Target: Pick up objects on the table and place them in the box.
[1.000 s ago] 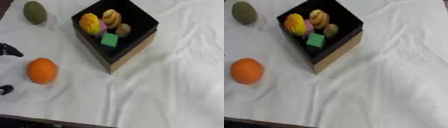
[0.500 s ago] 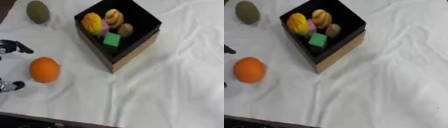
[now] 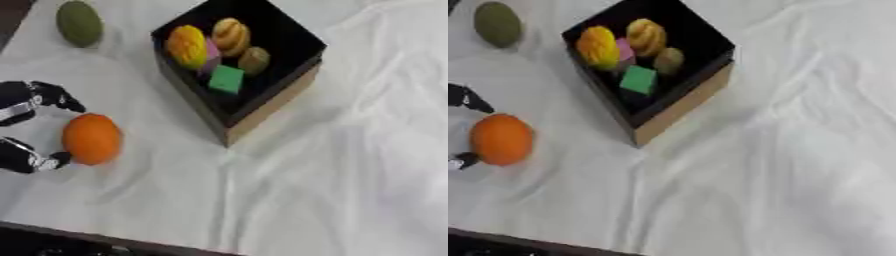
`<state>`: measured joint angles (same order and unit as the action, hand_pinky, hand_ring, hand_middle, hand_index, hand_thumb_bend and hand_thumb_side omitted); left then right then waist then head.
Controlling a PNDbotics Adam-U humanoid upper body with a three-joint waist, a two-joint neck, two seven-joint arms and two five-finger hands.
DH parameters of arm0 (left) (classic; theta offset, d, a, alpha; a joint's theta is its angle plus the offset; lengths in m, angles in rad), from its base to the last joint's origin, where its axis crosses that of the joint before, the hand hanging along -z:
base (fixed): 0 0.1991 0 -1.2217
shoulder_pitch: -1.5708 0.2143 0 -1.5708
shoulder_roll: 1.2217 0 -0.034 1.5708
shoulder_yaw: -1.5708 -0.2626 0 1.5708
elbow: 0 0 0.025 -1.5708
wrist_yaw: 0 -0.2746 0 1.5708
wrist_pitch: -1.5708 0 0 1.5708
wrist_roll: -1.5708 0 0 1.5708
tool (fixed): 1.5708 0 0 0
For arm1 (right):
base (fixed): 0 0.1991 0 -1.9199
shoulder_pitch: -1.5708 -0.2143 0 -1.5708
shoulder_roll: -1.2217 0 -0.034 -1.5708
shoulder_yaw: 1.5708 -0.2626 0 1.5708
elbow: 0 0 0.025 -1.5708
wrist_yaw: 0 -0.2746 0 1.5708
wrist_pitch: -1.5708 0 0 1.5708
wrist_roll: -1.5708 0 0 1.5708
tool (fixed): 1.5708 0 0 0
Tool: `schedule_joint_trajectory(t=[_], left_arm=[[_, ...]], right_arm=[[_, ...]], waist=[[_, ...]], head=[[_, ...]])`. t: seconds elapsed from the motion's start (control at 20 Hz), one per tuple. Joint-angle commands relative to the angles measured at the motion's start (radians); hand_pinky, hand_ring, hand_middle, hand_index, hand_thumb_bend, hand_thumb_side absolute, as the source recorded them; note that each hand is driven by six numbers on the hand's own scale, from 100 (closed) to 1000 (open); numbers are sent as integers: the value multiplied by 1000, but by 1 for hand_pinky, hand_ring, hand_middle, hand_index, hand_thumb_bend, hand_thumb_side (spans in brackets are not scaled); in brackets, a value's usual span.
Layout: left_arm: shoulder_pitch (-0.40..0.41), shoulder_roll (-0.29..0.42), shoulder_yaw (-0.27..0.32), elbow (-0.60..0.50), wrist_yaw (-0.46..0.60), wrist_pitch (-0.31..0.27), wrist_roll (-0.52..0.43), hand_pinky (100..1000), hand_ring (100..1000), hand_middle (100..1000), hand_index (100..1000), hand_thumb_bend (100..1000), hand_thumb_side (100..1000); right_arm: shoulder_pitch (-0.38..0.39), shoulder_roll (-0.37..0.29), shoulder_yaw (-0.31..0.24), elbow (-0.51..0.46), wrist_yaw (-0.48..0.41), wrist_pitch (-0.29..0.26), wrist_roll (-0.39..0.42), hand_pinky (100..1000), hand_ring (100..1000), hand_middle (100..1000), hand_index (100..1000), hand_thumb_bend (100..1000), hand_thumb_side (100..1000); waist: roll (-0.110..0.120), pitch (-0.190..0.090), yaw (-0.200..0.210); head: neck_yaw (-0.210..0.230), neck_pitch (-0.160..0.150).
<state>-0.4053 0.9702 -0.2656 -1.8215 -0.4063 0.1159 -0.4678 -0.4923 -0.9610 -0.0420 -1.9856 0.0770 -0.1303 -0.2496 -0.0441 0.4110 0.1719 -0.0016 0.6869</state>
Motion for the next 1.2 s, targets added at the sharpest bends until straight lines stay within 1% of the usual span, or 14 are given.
schedule_joint_trajectory(t=[0.05,0.1,0.15,0.3,0.4,0.5,0.6,0.75,1.0,1.2], left_arm=[[-26,8,-15,24,-23,-4,-14,777,721,665,726,389,100],[-34,2,-25,32,-35,-12,-18,767,707,652,718,377,100],[-42,-3,-33,41,-49,-21,-18,753,689,632,691,361,100],[-54,-19,-48,55,-88,-51,6,709,614,558,627,245,102],[-50,-26,-37,35,-102,-65,44,693,588,529,610,194,114],[-38,-30,-8,-15,-124,-79,93,686,581,528,601,160,111],[-24,-25,26,-79,-146,-88,130,679,576,522,560,156,100],[-12,-9,67,-157,-153,-96,157,674,573,519,539,164,100],[-30,20,107,-178,-147,-148,201,660,567,515,558,231,100],[-56,29,124,-178,-122,-204,232,662,567,517,561,225,100]], right_arm=[[-5,-16,-9,-14,-9,-1,6,879,879,733,763,100,303],[-5,-15,-8,-14,-11,-1,8,879,879,732,763,100,305],[-4,-13,-7,-14,-12,0,9,879,878,731,762,100,308],[-2,-9,-5,-14,-15,3,14,880,877,729,761,100,316],[5,-9,-6,-14,-15,5,15,877,875,724,759,100,321],[12,-9,-9,-14,-15,7,13,875,874,719,754,100,329],[18,-8,-11,-14,-17,10,11,875,873,717,752,100,334],[22,-8,-12,-14,-20,12,10,874,872,717,752,100,335],[29,-9,-14,-14,-20,13,11,875,872,717,752,100,338],[38,-9,-16,-14,-21,17,10,875,872,716,751,100,343]], waist=[[17,-29,-2],[17,-29,-2],[18,-29,-3],[17,-30,-4],[18,-31,-4],[18,-31,-3],[20,-32,0],[22,-34,4],[26,-40,8],[29,-42,9]], head=[[5,6],[6,6],[7,6],[8,6],[7,7],[5,9],[2,10],[-4,10],[-15,12],[-24,12]])
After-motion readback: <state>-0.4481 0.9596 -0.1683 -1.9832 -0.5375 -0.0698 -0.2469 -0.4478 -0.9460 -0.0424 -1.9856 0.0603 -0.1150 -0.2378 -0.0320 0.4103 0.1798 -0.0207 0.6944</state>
